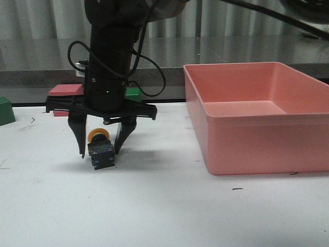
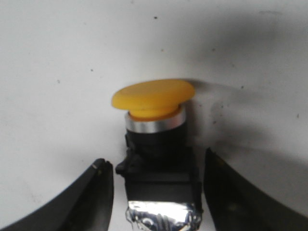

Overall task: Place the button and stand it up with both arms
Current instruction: 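Carry the button toward the cubes and lower it onto the table, then open the right gripper and raise it away from the button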

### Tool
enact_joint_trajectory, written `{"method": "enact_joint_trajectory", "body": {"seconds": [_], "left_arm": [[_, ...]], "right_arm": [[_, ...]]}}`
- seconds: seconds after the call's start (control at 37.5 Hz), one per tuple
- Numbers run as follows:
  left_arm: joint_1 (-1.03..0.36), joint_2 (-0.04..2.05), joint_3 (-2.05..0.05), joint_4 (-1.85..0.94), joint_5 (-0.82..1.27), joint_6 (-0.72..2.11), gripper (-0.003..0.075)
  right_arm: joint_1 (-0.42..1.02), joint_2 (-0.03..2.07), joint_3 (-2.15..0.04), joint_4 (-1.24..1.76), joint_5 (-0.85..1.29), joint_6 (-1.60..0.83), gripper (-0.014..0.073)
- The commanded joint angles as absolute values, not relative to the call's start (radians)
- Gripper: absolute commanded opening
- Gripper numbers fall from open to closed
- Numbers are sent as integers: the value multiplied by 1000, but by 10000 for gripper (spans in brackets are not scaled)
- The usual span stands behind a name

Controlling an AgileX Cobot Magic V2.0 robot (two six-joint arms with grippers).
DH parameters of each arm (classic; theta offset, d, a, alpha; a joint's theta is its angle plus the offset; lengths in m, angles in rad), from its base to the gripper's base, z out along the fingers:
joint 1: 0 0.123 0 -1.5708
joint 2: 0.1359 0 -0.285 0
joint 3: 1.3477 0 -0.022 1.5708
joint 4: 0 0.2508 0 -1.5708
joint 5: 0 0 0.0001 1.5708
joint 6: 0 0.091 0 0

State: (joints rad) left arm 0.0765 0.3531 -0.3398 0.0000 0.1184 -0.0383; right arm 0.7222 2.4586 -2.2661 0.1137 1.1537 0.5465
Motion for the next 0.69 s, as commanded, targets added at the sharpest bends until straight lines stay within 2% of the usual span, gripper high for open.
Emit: {"method": "enact_joint_trajectory", "body": {"seconds": [0.0,0.11,0.37,0.51,0.67], "left_arm": [[77,367,-377,-7,32,-39,617],[77,367,-377,-7,32,-39,617],[77,367,-377,-7,32,-39,617],[77,367,-377,-7,32,-39,617],[77,367,-377,-7,32,-39,617]], "right_arm": [[727,2323,-2301,127,1176,504,444],[727,2261,-2301,116,1199,472,396],[711,2184,-2301,110,1206,445,10],[686,2159,-2301,109,1250,419,-74],[613,2113,-2300,109,1342,343,-68]]}}
